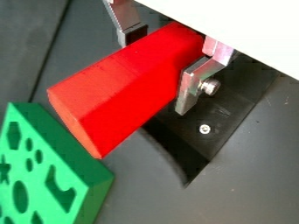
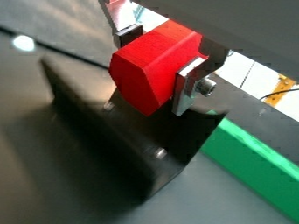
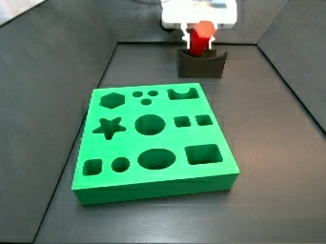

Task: Pick up the hexagon object. Move up. Place the hexagon object on the fixture. Regrasp the hexagon object. Move to above the board. Insert the hexagon object.
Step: Place the hexagon object on the fixture.

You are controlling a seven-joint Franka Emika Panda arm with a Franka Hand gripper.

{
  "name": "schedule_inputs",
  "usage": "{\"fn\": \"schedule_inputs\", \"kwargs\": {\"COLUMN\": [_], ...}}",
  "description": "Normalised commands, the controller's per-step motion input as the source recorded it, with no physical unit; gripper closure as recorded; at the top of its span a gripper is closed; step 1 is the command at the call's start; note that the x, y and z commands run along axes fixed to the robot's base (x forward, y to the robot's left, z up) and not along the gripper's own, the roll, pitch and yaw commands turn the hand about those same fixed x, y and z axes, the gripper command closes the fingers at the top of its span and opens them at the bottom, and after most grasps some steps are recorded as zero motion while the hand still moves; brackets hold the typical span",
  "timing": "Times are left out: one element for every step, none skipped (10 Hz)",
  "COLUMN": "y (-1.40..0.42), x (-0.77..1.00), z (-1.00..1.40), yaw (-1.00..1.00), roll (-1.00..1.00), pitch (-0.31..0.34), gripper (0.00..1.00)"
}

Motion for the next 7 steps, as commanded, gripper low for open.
{"fn": "schedule_inputs", "kwargs": {"y": [0.11, 0.1, 0.08, 0.05, 0.05, -0.5, 0.0], "x": [0.17, 0.15, 0.12, 0.08, 0.08, 0.0, 0.0], "z": [-0.97, -0.83, -0.6, -0.49, -0.49, -0.17, 0.0], "yaw": [-0.07, -0.07, -0.06, -0.05, -0.05, 0.0, 0.0], "roll": [-0.19, -0.17, -0.15, -0.1, -0.09, 0.0, 0.0], "pitch": [0.001, -0.001, 0.004, 0.004, 0.001, 0.0, 0.0], "gripper": [1.0, 1.0, 1.0, 1.0, 1.0, 1.0, 0.0]}}
